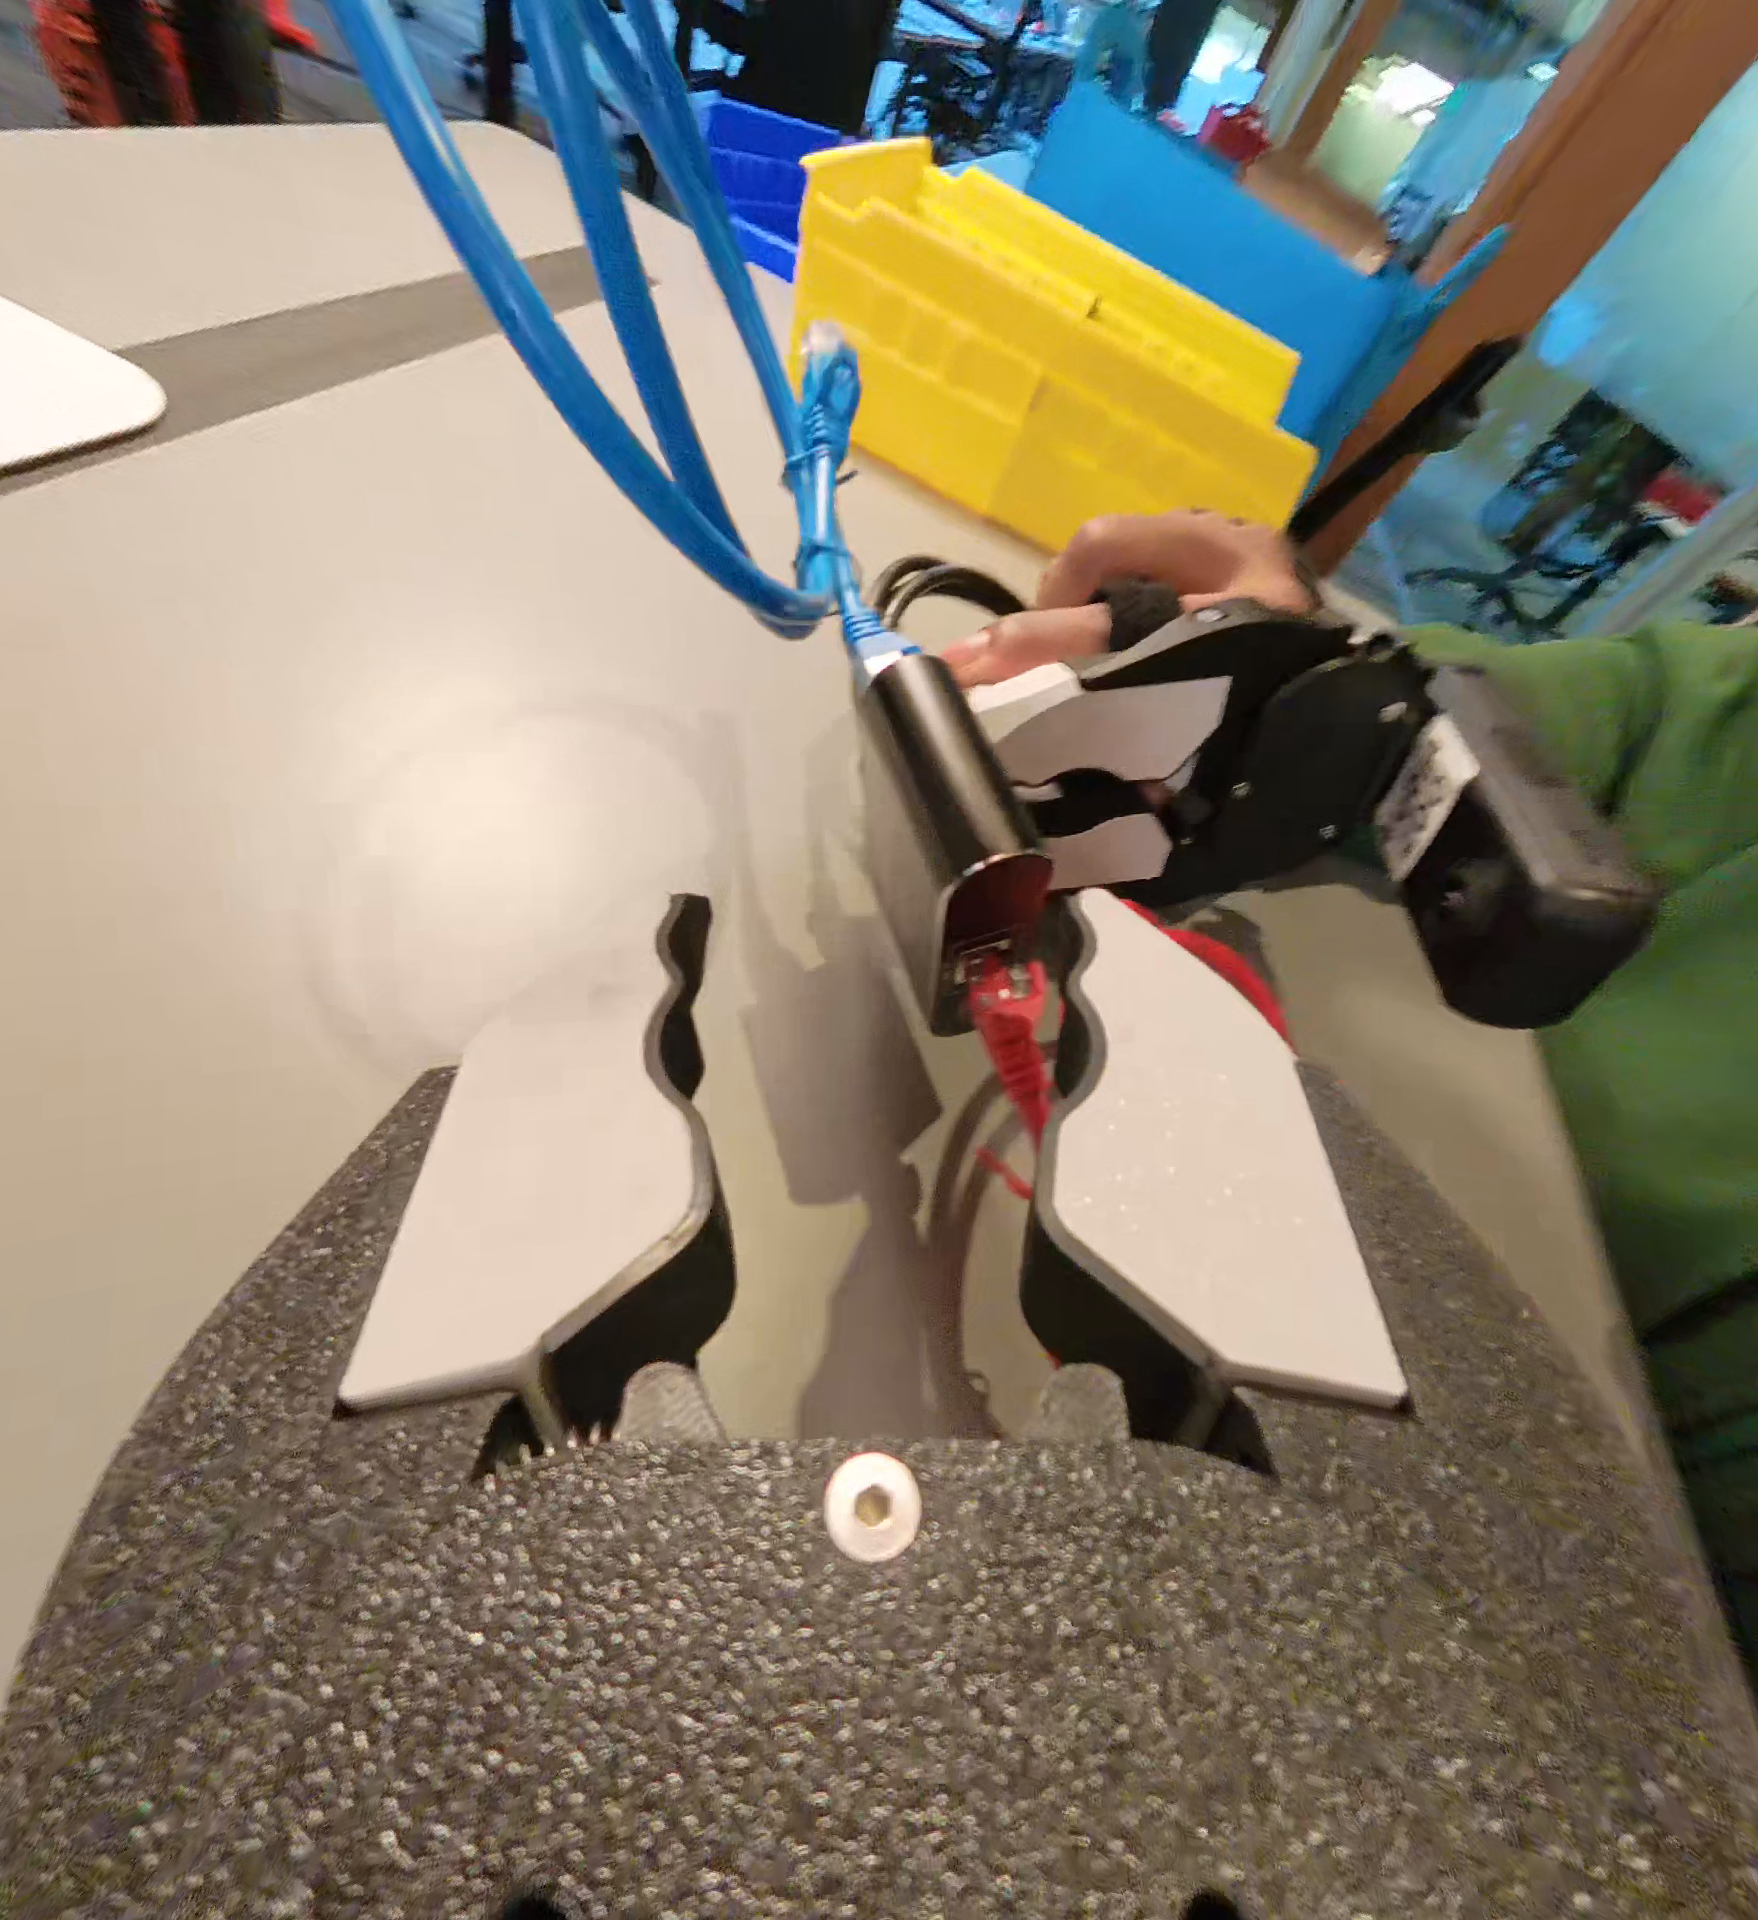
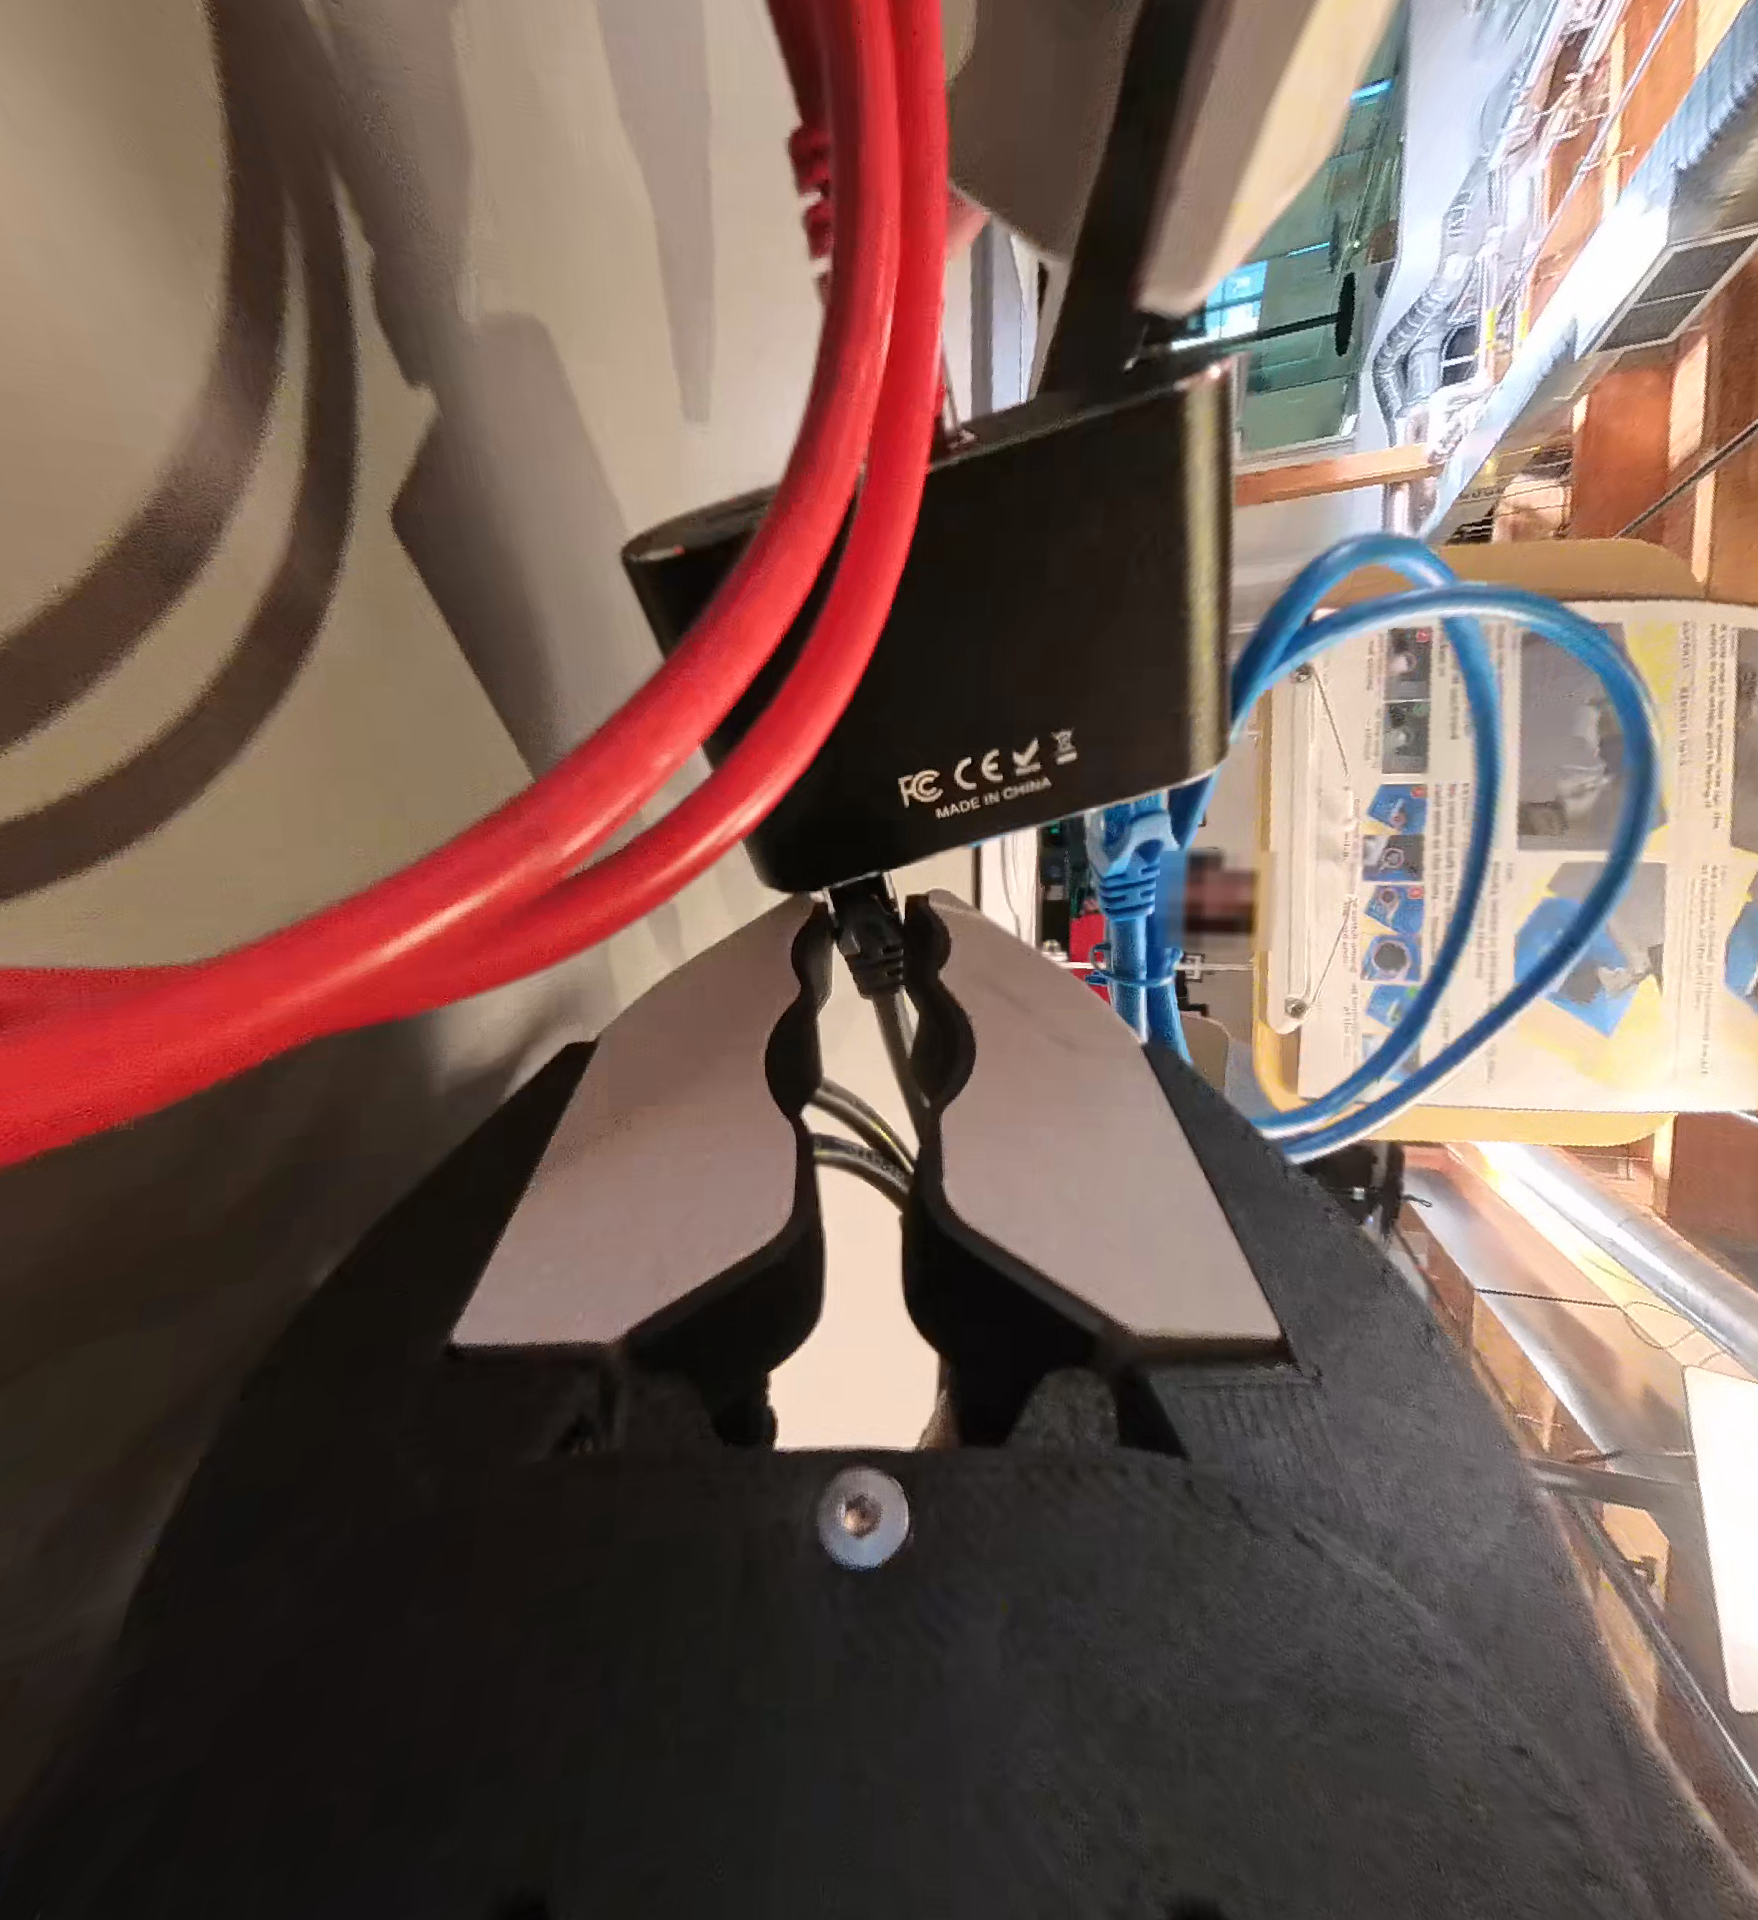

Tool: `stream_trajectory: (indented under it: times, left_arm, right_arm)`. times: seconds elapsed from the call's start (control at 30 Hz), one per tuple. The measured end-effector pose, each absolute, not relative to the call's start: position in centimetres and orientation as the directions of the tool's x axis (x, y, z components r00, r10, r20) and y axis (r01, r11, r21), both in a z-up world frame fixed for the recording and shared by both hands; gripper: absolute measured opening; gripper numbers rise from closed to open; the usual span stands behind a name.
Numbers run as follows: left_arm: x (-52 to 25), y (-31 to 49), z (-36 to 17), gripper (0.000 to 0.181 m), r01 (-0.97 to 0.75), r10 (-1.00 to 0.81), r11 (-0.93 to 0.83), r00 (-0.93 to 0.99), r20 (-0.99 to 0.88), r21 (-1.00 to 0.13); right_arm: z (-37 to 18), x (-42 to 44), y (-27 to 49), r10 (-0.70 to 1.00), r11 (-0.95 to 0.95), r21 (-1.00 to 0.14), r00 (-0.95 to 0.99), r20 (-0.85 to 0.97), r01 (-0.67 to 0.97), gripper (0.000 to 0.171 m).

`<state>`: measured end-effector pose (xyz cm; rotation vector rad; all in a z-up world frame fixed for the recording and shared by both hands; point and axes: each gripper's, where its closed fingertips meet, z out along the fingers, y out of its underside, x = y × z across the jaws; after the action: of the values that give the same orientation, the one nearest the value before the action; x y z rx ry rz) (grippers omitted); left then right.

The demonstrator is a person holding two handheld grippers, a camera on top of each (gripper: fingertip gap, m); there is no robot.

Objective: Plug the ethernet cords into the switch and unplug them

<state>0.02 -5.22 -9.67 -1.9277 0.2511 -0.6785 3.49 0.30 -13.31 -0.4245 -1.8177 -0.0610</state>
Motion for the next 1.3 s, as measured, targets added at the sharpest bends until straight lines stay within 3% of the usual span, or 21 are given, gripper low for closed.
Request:
stream_trajectory:
  times: [0.17, 0.33, 0.53, 0.7, 0.9, 1.1, 1.3]
  left_arm:
    - [1.2, -5.7, -8.7, 0.073, 0.142, -0.491, -0.463, 0.781, 0.387, -0.875]
    - [2.9, -5.4, -11.1, 0.073, 0.049, -0.477, -0.521, 0.811, 0.338, -0.852]
    - [4.0, -5.1, -12.7, 0.034, -0.050, -0.473, -0.520, 0.848, 0.239, -0.853]
    - [3.1, -4.5, -12.5, 0.028, 0.011, -0.444, -0.501, 0.855, 0.267, -0.866]
    - [0.0, -3.5, -11.9, 0.028, 0.124, -0.308, -0.453, 0.907, 0.286, -0.883]
    - [-1.3, -3.2, -9.1, 0.028, 0.232, -0.280, -0.258, 0.911, 0.303, -0.938]
    - [0.1, -3.5, -7.4, 0.028, 0.415, -0.395, -0.189, 0.797, 0.456, -0.890]
  right_arm:
    - [-13.1, 3.4, 0.1, 0.202, 0.942, -0.130, -0.211, 0.956, 0.310, 0.014]
    - [-12.7, 3.1, -1.3, 0.133, 0.961, -0.077, -0.198, 0.971, 0.266, 0.013]
    - [-12.8, 2.9, -2.7, 0.137, 0.967, -0.085, -0.205, 0.969, 0.240, 0.014]
    - [-11.8, 3.2, -1.8, 0.328, 0.917, -0.259, -0.203, 0.923, 0.304, 0.021]
    - [-9.5, 4.5, -0.7, 0.577, 0.782, -0.492, -0.148, 0.803, 0.383, 0.015]
    - [-11.3, 4.5, -2.9, 0.835, 0.550, -0.744, -0.223, 0.503, 0.381, 0.014]
    - [-10.1, 4.3, -2.3, 0.950, 0.272, -0.909, -0.238, 0.201, 0.317, 0.014]
